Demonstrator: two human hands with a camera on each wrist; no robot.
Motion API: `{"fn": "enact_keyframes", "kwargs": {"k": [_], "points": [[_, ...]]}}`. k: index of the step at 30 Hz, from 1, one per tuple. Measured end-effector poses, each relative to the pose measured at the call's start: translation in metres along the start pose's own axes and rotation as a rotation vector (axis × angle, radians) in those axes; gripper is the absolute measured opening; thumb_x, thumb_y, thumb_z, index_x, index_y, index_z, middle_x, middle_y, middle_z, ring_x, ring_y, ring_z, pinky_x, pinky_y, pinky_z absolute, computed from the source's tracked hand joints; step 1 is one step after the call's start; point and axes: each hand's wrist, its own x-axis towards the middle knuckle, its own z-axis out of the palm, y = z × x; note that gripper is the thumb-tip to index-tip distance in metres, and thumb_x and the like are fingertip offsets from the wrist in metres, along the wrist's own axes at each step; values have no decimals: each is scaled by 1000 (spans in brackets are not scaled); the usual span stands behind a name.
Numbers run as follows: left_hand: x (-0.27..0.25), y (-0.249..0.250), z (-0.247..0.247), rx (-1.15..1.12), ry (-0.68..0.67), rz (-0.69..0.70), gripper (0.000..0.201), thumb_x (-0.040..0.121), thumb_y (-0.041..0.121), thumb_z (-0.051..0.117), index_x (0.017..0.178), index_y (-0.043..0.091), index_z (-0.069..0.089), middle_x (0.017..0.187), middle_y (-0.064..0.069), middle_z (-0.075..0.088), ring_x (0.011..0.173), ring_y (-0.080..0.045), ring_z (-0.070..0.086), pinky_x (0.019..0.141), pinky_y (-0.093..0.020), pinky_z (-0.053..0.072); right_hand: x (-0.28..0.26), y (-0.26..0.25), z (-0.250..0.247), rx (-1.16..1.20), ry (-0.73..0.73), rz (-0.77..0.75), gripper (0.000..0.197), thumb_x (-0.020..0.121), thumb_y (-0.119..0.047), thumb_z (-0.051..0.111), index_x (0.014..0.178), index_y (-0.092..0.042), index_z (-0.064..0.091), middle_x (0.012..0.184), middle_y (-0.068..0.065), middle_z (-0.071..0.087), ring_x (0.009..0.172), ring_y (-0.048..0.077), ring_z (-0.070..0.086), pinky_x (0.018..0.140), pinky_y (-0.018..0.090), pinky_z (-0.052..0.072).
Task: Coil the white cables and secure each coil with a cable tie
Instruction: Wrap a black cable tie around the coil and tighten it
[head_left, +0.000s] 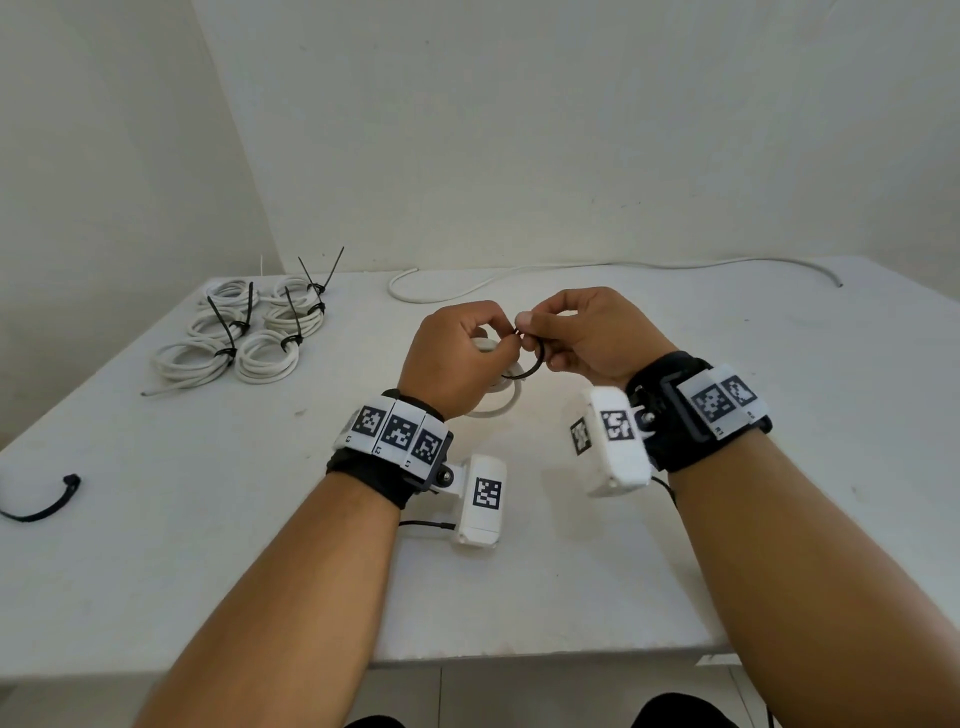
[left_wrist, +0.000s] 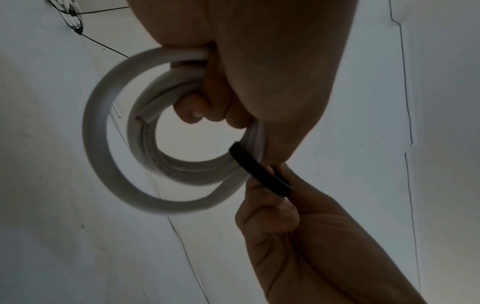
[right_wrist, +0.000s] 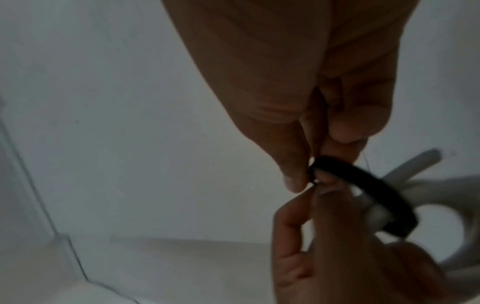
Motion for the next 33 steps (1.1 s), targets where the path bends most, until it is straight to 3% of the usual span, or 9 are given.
{"fn": "enact_keyframes", "kwargs": {"k": [3,7,11,16,21,24,27,30,33], "points": [[0,-1,-1,-49,48,-48,11,83,22,69,76,15,67,61,-4,70,57,-28,64,53,-34,48,0,3,4,-98,-43,22,36,92,-31,70,98,5,69,80,12,68,60,16,56,52,24,46],[-1,0,-5,-156,-6,-106,9,87,17,70,80,11,69,55,5,67,45,-9,53,51,-22,41,0,0,1,-104,-85,80,26,96,-31,62,97,-8,75,82,2,63,63,13,53,53,24,42],[-2,1,0,-206,-42,-121,8,87,17,71,81,12,69,60,-6,68,50,-18,50,54,-29,39,0,-1,-6,-96,-106,76,19,97,-24,62,91,-10,73,79,-2,60,61,10,54,49,21,42],[-3,1,-1,-218,-59,-96,8,86,17,71,79,13,69,66,-15,70,51,-18,51,54,-29,40,1,-2,-7,-117,-133,74,24,98,-22,57,80,-10,67,70,-1,56,60,10,54,48,22,41],[-5,3,0,-240,-98,-55,14,87,9,70,75,14,66,54,5,64,44,-7,51,49,-19,40,1,0,-1,-86,-182,70,28,105,-18,43,85,-5,58,62,-3,52,51,7,44,45,18,39],[-6,4,2,-246,-134,-41,13,88,10,69,75,14,67,55,2,63,45,-13,48,50,-22,39,3,-3,-3,75,-44,108,26,105,-16,44,82,-8,55,63,0,45,52,10,41,47,20,35],[-5,2,3,-309,-116,-97,10,88,10,68,78,9,68,55,-3,60,48,-23,42,51,-28,36,5,-1,-2,158,31,86,25,104,-19,47,85,-8,60,67,1,49,56,14,48,48,25,37],[-4,0,2,-407,-81,-172,14,90,8,66,76,11,67,49,2,53,43,-17,35,49,-28,34,5,1,-1,107,-46,108,30,100,-36,55,96,-8,68,79,3,63,61,16,57,51,27,43],[-3,-1,3,-441,-69,-205,15,90,8,65,75,12,67,49,2,48,42,-15,32,48,-28,34,4,1,-2,-10,-106,53,22,98,-31,61,91,-11,68,80,2,66,64,12,59,52,23,45]]}}
